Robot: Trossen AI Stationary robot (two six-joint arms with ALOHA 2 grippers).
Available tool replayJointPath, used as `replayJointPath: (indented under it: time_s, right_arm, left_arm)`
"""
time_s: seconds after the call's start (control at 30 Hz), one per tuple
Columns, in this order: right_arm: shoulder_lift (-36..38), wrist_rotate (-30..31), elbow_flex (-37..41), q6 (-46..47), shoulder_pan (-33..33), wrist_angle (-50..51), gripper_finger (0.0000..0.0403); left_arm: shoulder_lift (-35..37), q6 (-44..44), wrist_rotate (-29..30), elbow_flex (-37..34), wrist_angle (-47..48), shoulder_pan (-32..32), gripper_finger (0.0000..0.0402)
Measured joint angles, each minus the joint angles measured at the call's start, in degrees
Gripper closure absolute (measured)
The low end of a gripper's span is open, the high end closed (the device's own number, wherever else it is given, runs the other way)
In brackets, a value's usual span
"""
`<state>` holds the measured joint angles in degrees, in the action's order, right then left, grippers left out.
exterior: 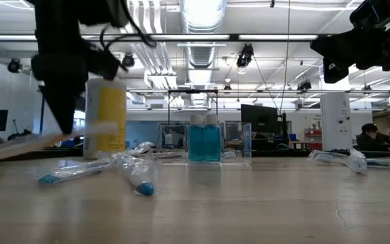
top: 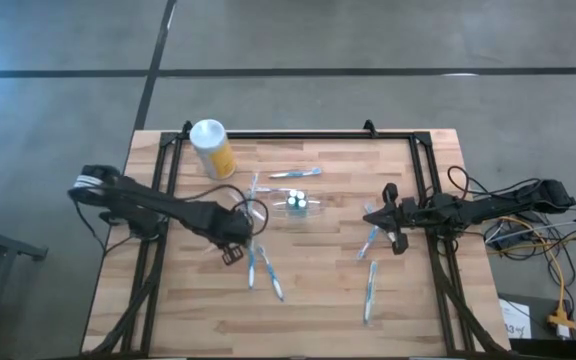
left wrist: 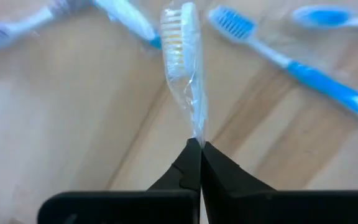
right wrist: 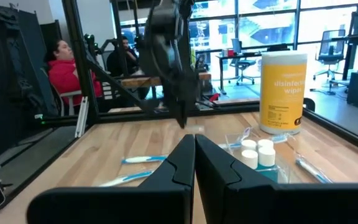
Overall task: Pick & Place toothbrushing station
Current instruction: Put the orange toothbrush into the left section of the transparent organizer
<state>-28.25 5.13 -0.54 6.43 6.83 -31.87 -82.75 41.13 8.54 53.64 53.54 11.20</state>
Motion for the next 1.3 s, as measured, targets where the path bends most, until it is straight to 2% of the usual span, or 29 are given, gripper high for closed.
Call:
replayJointPath:
  time_s: [0.1,0.2,0.37,0.53,0.7,0.83,0.97,1.03,1.17,1.3]
  right_arm:
    - [0.00,0.00,0.00,0.16,0.00,0.01,0.0394]
    - [0.00,0.00,0.00,0.53,0.00,0.00,0.0394]
    - [-0.02,0.00,0.00,0.87,0.02,-0.03,0.0394]
    - [-0.04,0.02,0.00,0.59,0.00,-0.05,0.0394]
    - [-0.04,0.04,0.00,0.40,0.00,-0.12,0.0394]
    - [-0.04,0.07,0.00,0.10,0.00,-0.12,0.0394]
    - [-0.04,0.07,0.00,-0.06,0.00,-0.12,0.0394]
    - [-0.04,0.23,-0.02,-0.14,0.01,-0.14,0.0394]
    - [-0.04,1.20,-0.02,-0.81,0.00,-0.14,0.0394]
    - [-0.04,1.20,-0.02,-0.89,0.00,-0.16,0.0394]
  left_arm:
    - [6.17,-2.79,2.74,1.85,-1.56,0.04,0.0401]
    - [13.24,-7.24,7.06,1.88,-7.59,0.09,0.0402]
    - [23.05,-20.93,11.05,-1.47,-26.03,-0.13,0.0402]
    - [27.33,-32.97,12.31,-6.52,-44.34,-0.54,0.0402]
    - [27.20,-41.66,13.27,-11.56,-57.49,-2.59,0.0402]
    - [26.25,-45.89,13.47,-18.49,-73.50,-5.46,0.0402]
    - [24.20,-42.38,13.52,-27.93,-93.60,-8.76,0.0402]
    - [22.68,-39.38,13.63,-31.66,-100.26,-10.15,0.0402]
    - [19.33,-33.76,14.56,-35.17,-104.51,-12.48,0.0401]
    - [14.55,-31.83,14.55,-33.99,-105.23,-13.03,0.0401]
